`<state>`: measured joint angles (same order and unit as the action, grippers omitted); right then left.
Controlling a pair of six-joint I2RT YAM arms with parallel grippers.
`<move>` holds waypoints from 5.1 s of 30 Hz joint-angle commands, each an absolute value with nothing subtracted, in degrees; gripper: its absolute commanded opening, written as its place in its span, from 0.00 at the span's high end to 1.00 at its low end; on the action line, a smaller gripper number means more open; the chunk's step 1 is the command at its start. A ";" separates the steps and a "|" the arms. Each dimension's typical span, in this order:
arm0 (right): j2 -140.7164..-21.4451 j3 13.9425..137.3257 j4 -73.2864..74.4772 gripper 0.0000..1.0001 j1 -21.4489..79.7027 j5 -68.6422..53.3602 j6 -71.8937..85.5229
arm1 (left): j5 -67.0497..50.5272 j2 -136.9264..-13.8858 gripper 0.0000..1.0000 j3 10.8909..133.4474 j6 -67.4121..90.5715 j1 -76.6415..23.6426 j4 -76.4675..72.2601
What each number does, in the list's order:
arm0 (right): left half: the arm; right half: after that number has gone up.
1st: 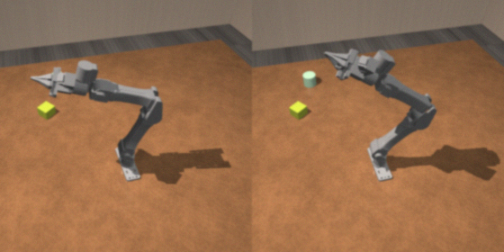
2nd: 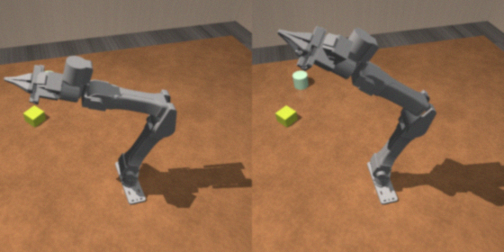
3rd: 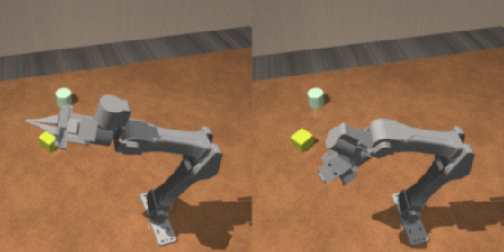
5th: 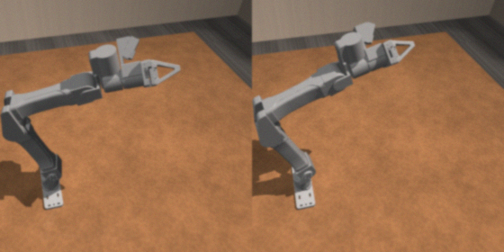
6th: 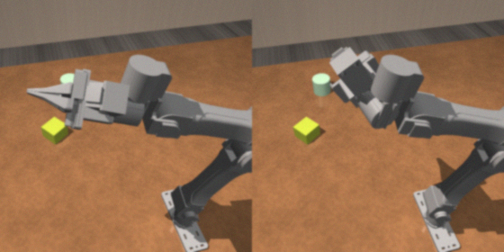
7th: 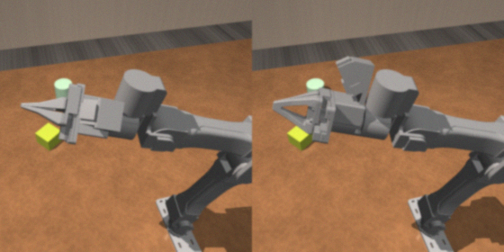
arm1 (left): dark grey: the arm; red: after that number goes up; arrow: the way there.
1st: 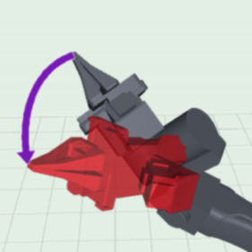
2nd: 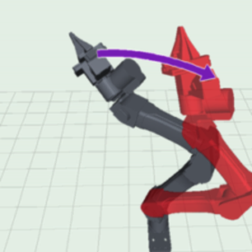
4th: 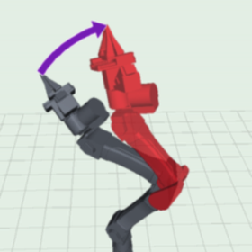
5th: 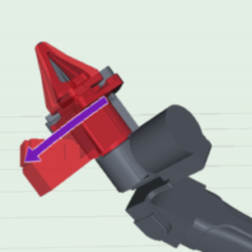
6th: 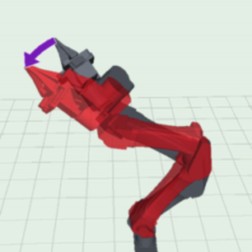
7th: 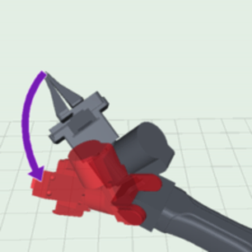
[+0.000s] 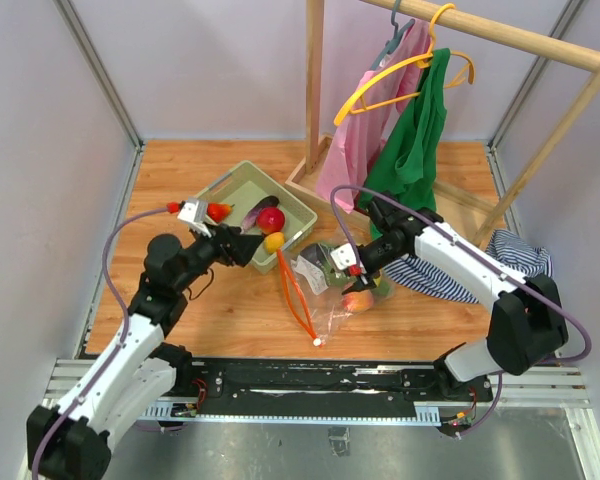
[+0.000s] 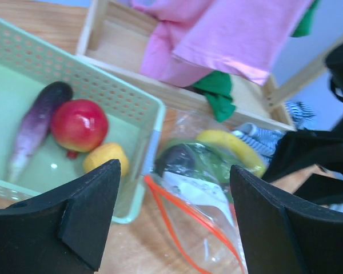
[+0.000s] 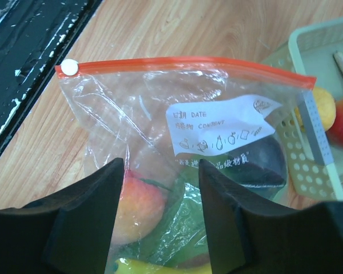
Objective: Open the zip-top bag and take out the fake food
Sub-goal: Place the fake vegetable in the bin, then pick up the fake fruit from the zipper food storage bag.
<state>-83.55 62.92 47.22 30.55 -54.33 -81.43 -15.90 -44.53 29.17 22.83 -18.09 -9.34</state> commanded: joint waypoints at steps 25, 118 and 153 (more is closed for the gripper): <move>-71.64 47.57 43.97 0.26 30.50 -36.94 -85.16 | -26.90 -44.10 0.50 7.77 47.67 -31.38 -27.36; -75.05 44.92 32.64 0.39 33.09 -41.20 -73.84 | -23.26 -85.18 0.42 14.92 51.36 -46.41 -54.97; -83.65 48.35 29.97 0.99 39.50 -40.16 -65.58 | -18.47 -92.21 0.15 17.91 51.30 -49.24 -58.62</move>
<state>-82.83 46.54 29.54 37.50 -36.56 -66.81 -19.59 -91.22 15.92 52.34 -47.94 -56.75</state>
